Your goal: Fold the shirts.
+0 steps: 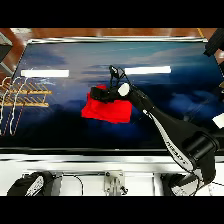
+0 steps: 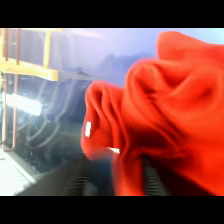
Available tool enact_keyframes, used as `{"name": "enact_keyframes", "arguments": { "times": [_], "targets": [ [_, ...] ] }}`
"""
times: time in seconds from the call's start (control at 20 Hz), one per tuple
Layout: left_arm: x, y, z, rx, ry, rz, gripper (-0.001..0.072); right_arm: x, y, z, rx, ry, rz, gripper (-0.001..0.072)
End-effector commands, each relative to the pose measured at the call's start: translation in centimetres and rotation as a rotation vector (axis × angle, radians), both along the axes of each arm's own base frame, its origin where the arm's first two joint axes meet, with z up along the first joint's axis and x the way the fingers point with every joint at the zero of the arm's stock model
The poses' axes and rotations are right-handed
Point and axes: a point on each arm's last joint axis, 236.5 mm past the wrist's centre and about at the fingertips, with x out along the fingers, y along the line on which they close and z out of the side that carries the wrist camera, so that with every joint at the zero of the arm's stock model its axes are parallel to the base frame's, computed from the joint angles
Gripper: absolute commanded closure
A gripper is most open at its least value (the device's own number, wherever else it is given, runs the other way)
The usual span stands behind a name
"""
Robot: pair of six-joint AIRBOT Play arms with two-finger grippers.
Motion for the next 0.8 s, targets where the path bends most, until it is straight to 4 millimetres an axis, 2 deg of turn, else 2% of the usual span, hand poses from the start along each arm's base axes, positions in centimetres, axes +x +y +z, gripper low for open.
{"name": "enact_keyframes", "arguments": {
  "times": [0.0,0.1,0.15,0.25,0.35,0.4,0.5,0.55,0.6,0.65,0.75],
  "targets": [
    [-0.1,-0.1,-0.1,0.004,0.004,-0.005,0.0672,-1.0,0.5,0.1,0.002,0.018,0.028,0.0205],
    [-0.1,-0.1,-0.1,0.004,0.005,-0.006,0.0672,-1.4,-1.0,0.4,-0.033,0.019,0.077,0.0205],
    [-0.2,-0.1,-0.2,0.005,0.006,-0.007,0.0672,-1.2,-2.4,0.6,-0.066,0.01,0.091,0.0205],
    [-0.3,-0.2,-0.4,0.011,0.015,-0.015,0.0673,-0.4,-6.5,0.9,-0.167,-0.02,0.105,0.0205],
    [-0.4,-0.2,-1.0,0.032,0.033,-0.018,0.0672,0.5,-12.1,0.9,-0.319,-0.036,0.094,0.0206],
    [-0.5,-0.1,-1.6,0.053,0.048,-0.017,0.0672,0.8,-15.9,0.2,-0.426,-0.015,0.075,0.0205],
    [-0.6,0.2,-2.9,0.098,0.086,-0.017,0.0672,-0.2,-22.7,-1.8,-0.611,0.104,0.056,0.0202],
    [-0.7,0.3,-3.4,0.112,0.104,-0.022,0.0672,-1.1,-24.6,-2.7,-0.65,0.17,0.063,0.0123],
    [-0.8,0.2,-3.7,0.116,0.113,-0.027,0.0672,-1.9,-25.7,-3.5,-0.657,0.232,0.071,0.0052],
    [-0.7,0.2,-3.9,0.115,0.119,-0.028,0.0672,-2.5,-26.0,-4.2,-0.649,0.274,0.086,0.0052],
    [-0.6,0.3,-4.1,0.109,0.128,-0.027,0.0672,-2.9,-25.0,-5.6,-0.604,0.327,0.101,0.0052]
  ]
}}
